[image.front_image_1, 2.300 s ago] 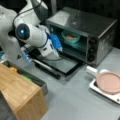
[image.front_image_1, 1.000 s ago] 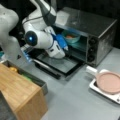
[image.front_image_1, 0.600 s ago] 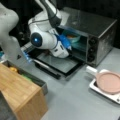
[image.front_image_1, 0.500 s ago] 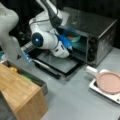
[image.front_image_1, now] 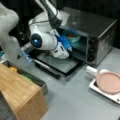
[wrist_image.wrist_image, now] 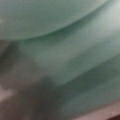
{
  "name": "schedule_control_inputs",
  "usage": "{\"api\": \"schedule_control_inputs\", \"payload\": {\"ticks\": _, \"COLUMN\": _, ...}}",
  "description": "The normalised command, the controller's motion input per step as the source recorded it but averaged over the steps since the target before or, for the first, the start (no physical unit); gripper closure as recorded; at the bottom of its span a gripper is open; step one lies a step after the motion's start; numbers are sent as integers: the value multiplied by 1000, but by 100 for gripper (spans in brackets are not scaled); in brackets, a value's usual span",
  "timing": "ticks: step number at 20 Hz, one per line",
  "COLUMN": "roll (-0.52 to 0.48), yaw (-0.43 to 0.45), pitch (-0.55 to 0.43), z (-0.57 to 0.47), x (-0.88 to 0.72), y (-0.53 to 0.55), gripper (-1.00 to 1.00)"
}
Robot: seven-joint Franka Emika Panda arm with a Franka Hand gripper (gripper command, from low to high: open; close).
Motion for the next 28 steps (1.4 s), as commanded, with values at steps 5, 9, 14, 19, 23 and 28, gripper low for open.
{"api": "schedule_control_inputs", "payload": {"ticks": 5, "roll": 27, "yaw": 56, "pitch": -47, "z": -12, "x": -46, "y": -110, "gripper": 100}}
{"api": "schedule_control_inputs", "payload": {"ticks": 9, "roll": 33, "yaw": 72, "pitch": -42, "z": 0, "x": -20, "y": -145, "gripper": 100}}
{"api": "schedule_control_inputs", "payload": {"ticks": 14, "roll": 10, "yaw": 90, "pitch": -40, "z": -13, "x": -2, "y": -142, "gripper": 100}}
{"api": "schedule_control_inputs", "payload": {"ticks": 19, "roll": 4, "yaw": 107, "pitch": -39, "z": -43, "x": 8, "y": -145, "gripper": 100}}
{"api": "schedule_control_inputs", "payload": {"ticks": 23, "roll": -13, "yaw": 118, "pitch": -41, "z": -98, "x": 13, "y": -187, "gripper": 100}}
{"api": "schedule_control_inputs", "payload": {"ticks": 28, "roll": -24, "yaw": 158, "pitch": -92, "z": -130, "x": 24, "y": -215, "gripper": 100}}
